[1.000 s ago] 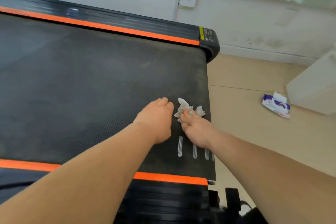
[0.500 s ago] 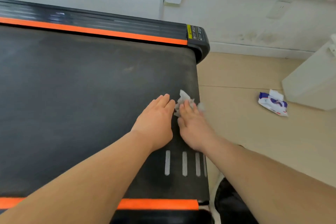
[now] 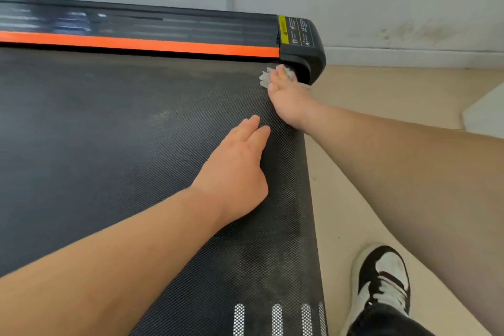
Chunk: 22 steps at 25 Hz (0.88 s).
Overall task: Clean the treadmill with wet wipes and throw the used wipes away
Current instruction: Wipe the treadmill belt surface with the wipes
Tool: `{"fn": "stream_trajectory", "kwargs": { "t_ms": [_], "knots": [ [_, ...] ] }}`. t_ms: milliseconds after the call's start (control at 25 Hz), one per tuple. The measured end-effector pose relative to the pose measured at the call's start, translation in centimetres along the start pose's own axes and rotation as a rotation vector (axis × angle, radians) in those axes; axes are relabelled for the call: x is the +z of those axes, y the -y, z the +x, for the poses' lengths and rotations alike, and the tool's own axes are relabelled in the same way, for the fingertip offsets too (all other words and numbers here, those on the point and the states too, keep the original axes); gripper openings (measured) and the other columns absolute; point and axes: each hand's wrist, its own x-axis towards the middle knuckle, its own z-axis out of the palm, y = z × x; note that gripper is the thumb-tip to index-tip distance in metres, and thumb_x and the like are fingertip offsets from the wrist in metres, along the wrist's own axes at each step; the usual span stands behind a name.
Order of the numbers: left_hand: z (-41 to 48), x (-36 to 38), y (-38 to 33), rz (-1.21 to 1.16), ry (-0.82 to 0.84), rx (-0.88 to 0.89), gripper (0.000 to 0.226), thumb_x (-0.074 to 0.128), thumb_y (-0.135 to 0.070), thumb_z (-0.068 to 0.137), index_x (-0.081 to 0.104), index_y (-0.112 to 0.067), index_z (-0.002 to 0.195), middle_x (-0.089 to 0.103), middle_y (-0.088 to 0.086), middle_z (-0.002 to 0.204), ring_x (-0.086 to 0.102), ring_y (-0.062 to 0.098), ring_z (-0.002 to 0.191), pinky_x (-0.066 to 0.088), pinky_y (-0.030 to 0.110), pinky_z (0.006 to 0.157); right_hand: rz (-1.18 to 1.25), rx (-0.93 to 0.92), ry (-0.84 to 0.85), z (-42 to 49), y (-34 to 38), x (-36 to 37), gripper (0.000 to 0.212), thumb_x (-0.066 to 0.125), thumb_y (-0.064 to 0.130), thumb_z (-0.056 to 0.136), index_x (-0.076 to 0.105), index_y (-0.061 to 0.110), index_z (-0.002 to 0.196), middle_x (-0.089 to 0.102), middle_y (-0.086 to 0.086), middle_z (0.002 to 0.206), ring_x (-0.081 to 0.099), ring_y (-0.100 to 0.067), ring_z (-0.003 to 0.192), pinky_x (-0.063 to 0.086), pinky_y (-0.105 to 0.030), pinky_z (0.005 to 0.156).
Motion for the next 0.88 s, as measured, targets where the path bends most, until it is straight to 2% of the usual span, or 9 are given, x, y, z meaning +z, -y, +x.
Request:
{"fn": "stream_trajectory", "kwargs": {
  "t_ms": [80, 200, 280, 400, 560, 640, 720, 800, 880],
  "knots": [
    [-1.8, -0.3, -0.4, 0.009, 0.009, 0.027, 0.071, 0.044, -0.003, 0.099, 0.015, -0.018, 0.162, 0.002, -0.003, 0.171, -0.003, 0.013, 0.157, -0.003, 0.018, 0.120, -0.043, 0.014, -0.037, -0.6, 0.2, -0.6, 0.049, 0.027, 0.008, 0.108, 0.024, -0.004, 0.155, 0.016, -0.021, 0.167, 0.016, -0.036, 0.153, 0.018, -0.046, 0.123],
    [-4.0, -1.1, -0.7, 0.037, 0.002, 0.026, 0.072, 0.044, -0.003, 0.097, 0.017, -0.016, 0.162, 0.004, -0.001, 0.171, 0.000, 0.014, 0.157, -0.003, 0.016, 0.118, -0.123, 0.071, -0.073, -4.7, 1.7, -0.9, 0.040, 0.037, 0.002, 0.105, 0.043, -0.007, 0.143, 0.041, -0.024, 0.152, 0.043, -0.039, 0.137, 0.038, -0.042, 0.107],
    [-5.0, -1.7, -1.8, 0.038, 0.014, -0.004, 0.070, 0.043, -0.002, 0.095, 0.021, -0.015, 0.161, 0.006, 0.001, 0.171, 0.002, 0.016, 0.157, 0.001, 0.018, 0.119, -0.074, 0.093, -0.077, -8.8, 2.3, 0.5, 0.045, 0.036, 0.004, 0.105, 0.035, -0.005, 0.149, 0.040, -0.023, 0.152, 0.044, -0.038, 0.136, 0.040, -0.042, 0.105],
    [-6.9, -2.1, -4.4, -0.026, -0.004, -0.068, 0.065, 0.044, 0.000, 0.093, 0.030, -0.012, 0.155, 0.011, 0.001, 0.169, 0.005, 0.015, 0.156, 0.007, 0.019, 0.120, 0.216, 0.196, -0.103, -15.8, 2.7, 3.0, 0.049, 0.035, 0.011, 0.106, 0.030, 0.003, 0.154, 0.041, -0.021, 0.151, 0.043, -0.037, 0.137, 0.040, -0.042, 0.104],
    [-10.4, -1.5, -7.1, -0.090, 0.013, -0.174, 0.065, 0.043, 0.000, 0.095, 0.029, -0.014, 0.156, 0.011, -0.003, 0.169, 0.007, 0.014, 0.156, 0.020, 0.027, 0.120, 0.783, 0.582, -0.084, -28.6, 1.9, 7.4, 0.044, 0.029, 0.038, 0.109, 0.059, 0.019, 0.135, 0.066, -0.012, 0.118, 0.059, -0.033, 0.111, 0.044, -0.037, 0.090],
    [-12.1, -1.1, -7.6, -0.094, 0.060, -0.221, 0.065, 0.045, 0.002, 0.093, 0.031, -0.014, 0.155, 0.013, -0.003, 0.169, 0.008, 0.015, 0.156, 0.025, 0.031, 0.119, 0.877, 0.763, 0.067, -34.3, 2.0, 8.6, 0.037, 0.036, 0.035, 0.107, 0.067, 0.015, 0.110, 0.065, -0.006, 0.101, 0.059, -0.027, 0.100, 0.041, -0.033, 0.080],
    [-13.4, -0.3, -7.8, -0.096, 0.089, -0.263, 0.067, 0.047, 0.003, 0.091, 0.032, -0.014, 0.154, 0.014, -0.003, 0.169, 0.010, 0.017, 0.156, 0.029, 0.033, 0.118, 0.956, 0.950, 0.146, -36.0, 1.3, 9.1, 0.028, 0.043, 0.025, 0.105, 0.063, 0.008, 0.096, 0.058, -0.006, 0.086, 0.056, -0.022, 0.083, 0.050, -0.036, 0.077],
    [-14.1, 0.7, -7.6, -0.100, 0.096, -0.274, 0.071, 0.050, 0.003, 0.090, 0.030, -0.015, 0.156, 0.013, -0.002, 0.169, 0.011, 0.019, 0.156, 0.029, 0.035, 0.118, 0.985, 0.988, 0.171, -35.0, 0.6, 9.1, 0.019, 0.048, 0.018, 0.101, 0.060, 0.005, 0.093, 0.056, -0.009, 0.080, 0.054, -0.023, 0.077, 0.053, -0.040, 0.079],
    [-14.2, 1.6, -7.8, -0.107, 0.110, -0.255, 0.072, 0.053, 0.002, 0.091, 0.029, -0.015, 0.157, 0.015, 0.000, 0.168, 0.012, 0.020, 0.155, 0.027, 0.036, 0.120, 1.067, 0.968, 0.130, -34.1, 1.1, 8.3, 0.017, 0.051, 0.018, 0.100, 0.059, 0.006, 0.090, 0.056, -0.008, 0.078, 0.053, -0.022, 0.072, 0.045, -0.030, 0.063]
  ]
}}
